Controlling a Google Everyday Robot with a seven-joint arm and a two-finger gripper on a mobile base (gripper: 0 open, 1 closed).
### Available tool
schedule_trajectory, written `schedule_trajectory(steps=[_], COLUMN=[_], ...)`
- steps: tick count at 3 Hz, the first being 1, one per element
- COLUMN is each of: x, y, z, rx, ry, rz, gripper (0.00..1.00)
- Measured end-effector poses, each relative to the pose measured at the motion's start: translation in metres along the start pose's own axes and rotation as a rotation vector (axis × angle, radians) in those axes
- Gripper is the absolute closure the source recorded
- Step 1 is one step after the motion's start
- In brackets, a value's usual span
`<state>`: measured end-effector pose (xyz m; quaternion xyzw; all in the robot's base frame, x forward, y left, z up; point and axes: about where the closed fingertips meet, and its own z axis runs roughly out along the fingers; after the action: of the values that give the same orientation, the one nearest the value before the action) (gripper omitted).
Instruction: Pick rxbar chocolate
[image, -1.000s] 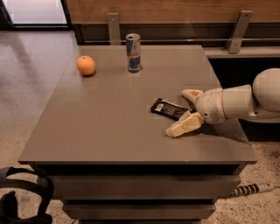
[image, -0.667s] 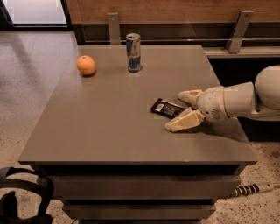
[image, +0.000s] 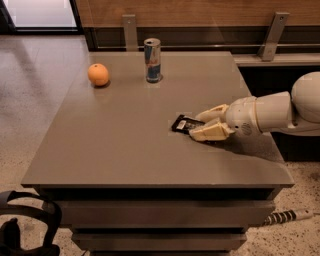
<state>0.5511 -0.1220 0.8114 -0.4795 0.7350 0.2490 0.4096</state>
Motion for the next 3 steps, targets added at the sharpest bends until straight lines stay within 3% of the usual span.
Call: schedule_trajectory(steps=[2, 3], x=[0.0, -0.024], y=[0.0, 0.005], z=[0.0, -0.011], rx=[0.0, -0.031], ry=[0.0, -0.035], rz=[0.0, -0.056], gripper=[1.0, 1.0])
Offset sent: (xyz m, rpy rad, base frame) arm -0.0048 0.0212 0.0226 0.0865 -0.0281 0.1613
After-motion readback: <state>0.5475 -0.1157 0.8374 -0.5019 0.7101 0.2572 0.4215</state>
